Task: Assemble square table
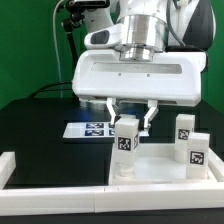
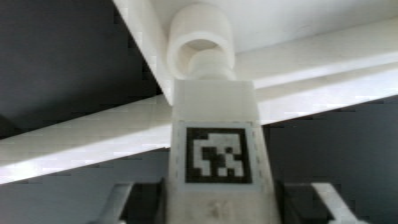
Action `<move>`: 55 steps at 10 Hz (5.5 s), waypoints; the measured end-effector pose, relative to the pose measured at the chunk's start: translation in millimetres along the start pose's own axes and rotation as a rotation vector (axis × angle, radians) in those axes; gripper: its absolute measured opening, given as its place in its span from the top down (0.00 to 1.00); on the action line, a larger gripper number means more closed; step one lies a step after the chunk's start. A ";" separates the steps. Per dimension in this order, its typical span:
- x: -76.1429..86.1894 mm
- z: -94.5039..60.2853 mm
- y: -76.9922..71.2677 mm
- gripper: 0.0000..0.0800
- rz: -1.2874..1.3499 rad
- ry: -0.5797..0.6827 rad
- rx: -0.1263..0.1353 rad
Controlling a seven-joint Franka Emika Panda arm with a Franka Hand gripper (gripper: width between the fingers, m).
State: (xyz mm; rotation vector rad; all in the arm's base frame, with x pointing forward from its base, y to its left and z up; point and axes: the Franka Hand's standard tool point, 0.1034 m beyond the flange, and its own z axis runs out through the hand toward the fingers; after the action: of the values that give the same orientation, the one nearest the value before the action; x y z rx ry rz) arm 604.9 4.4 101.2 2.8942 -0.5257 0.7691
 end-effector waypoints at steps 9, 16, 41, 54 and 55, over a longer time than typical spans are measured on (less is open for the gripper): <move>-8.1 9.0 3.5 0.64 -0.026 0.033 -0.017; -8.1 9.2 0.9 0.28 -0.037 0.057 -0.015; 7.3 27.1 3.1 0.19 0.102 -0.559 -0.058; 8.1 30.4 7.7 0.64 0.925 -0.499 -0.256; 10.7 31.8 7.2 0.64 1.045 -0.484 -0.255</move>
Offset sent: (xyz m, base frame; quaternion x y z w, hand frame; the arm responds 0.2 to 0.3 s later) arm -0.0120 -0.0030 0.0021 0.0077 -0.0193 0.0023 0.9998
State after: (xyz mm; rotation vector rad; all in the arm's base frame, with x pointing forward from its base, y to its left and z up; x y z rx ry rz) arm 625.7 -11.4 79.1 2.3884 -2.0635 -0.0099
